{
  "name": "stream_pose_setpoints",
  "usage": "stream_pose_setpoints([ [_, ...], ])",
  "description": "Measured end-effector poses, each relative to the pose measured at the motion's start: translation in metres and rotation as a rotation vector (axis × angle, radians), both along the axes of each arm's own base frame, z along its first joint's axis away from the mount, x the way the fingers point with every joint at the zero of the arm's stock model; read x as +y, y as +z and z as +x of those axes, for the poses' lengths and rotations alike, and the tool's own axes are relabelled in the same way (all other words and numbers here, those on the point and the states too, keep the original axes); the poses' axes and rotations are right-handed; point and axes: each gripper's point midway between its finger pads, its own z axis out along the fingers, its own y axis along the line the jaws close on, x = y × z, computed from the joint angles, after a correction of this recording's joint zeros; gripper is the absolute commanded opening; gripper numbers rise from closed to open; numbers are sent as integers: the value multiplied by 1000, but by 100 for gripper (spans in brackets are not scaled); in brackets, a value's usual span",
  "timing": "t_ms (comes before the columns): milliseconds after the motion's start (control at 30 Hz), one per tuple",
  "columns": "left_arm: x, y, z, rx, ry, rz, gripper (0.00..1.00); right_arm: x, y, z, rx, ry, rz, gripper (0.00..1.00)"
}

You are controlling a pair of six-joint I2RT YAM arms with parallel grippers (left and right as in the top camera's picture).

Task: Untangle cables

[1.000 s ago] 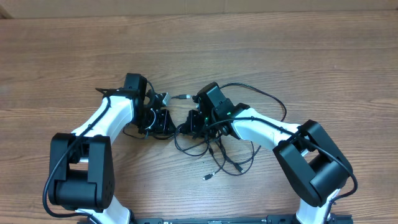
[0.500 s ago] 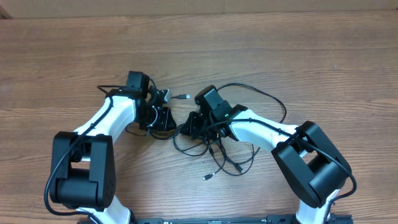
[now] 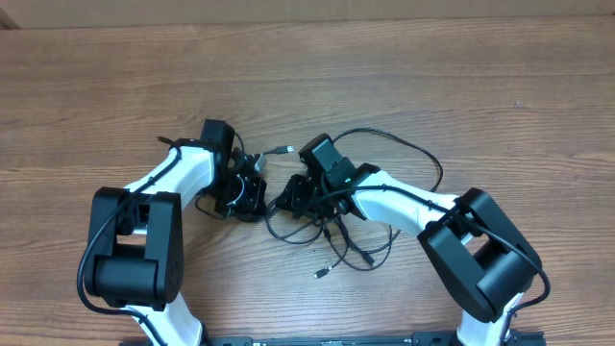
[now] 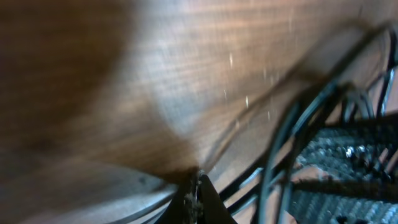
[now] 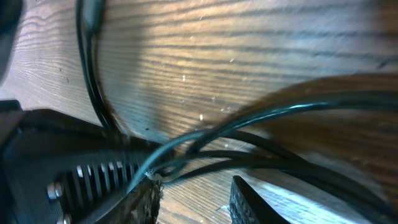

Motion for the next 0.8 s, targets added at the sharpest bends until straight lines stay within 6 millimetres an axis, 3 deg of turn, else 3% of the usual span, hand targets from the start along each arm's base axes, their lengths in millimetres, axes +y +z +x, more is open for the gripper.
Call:
stream_pose_setpoints([
  [100, -4, 3, -10, 33, -27, -28, 4, 3, -1, -3, 4, -11, -10, 36],
  [467, -16, 9, -12, 30, -50, -105, 4, -2, -5, -6, 31, -34, -40, 34],
  [800, -18, 10, -9, 16, -51, -119, 4, -2, -5, -6, 33, -38, -40, 11],
])
